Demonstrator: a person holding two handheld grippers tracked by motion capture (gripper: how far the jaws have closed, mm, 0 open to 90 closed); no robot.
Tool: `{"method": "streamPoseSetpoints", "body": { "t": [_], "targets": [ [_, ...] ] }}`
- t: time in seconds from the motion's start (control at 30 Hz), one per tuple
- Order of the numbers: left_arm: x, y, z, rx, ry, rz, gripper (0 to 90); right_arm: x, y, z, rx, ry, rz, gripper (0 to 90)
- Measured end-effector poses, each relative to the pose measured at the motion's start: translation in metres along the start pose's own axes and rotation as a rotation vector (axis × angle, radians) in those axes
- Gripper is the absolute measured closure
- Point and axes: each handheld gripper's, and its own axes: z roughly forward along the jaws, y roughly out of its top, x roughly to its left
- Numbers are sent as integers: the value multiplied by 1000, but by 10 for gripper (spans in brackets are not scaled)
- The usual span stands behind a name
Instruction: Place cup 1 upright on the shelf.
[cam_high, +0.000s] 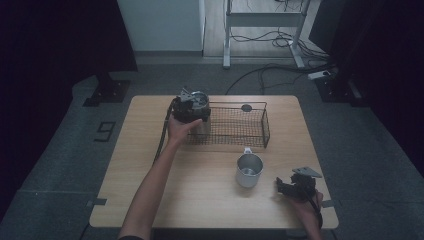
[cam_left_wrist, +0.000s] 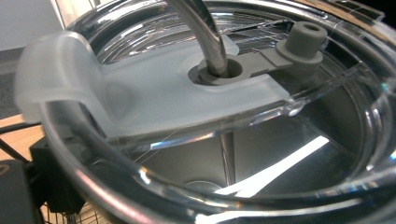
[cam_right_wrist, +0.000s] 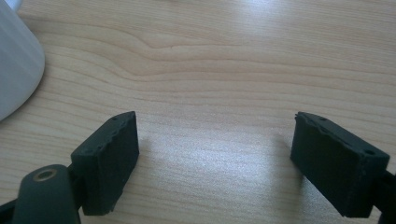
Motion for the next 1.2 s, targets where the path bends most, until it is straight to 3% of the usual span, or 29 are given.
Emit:
{"method": "streamPoseSetpoints", "body": {
  "t": [0.7, 0.9, 1.07, 1.2],
  "targets": [
    [2, -13, 11, 60, 17, -6, 40, 0, 0, 0, 0, 1, 0, 148],
    [2, -16, 12, 55, 16, -12, 40, 0, 0, 0, 0, 1, 0, 148],
    [-2, -17, 12, 56, 25, 8, 38, 0, 0, 0, 0, 0, 0, 148],
    [-4, -17, 12, 45, 17, -11, 19, 0, 0, 0, 0, 0, 0, 148]
  ]
}}
